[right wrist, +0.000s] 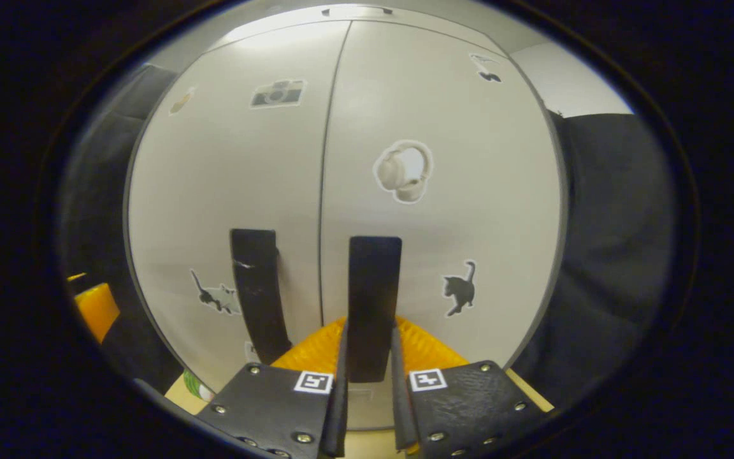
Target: Open the right door of the double-door shoe cabinet with the right hand, and open the left door with the left hand.
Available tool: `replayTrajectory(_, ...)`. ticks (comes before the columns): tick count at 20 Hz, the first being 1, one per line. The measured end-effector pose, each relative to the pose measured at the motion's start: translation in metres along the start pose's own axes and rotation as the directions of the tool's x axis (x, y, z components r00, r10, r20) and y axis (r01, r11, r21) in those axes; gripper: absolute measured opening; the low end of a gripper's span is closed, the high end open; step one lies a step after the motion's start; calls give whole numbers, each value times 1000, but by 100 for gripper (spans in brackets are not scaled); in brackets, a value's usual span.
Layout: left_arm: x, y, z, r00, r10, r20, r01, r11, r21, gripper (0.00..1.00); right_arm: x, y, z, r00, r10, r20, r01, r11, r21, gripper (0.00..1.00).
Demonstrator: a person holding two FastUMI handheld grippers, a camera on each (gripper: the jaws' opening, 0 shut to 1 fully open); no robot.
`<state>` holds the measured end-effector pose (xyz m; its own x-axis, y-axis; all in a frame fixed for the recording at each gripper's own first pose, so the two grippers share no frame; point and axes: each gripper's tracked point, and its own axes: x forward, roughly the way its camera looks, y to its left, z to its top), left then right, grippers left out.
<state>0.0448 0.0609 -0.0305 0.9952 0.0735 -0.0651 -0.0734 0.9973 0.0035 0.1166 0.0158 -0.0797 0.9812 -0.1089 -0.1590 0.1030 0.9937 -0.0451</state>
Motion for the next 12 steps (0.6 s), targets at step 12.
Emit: replayTrajectory(12, -24, 23, -4, 999, 41, 1, -41, 999, -8, 96, -15, 1, 0, 999, 27, 33, -27, 1000, -1, 19)
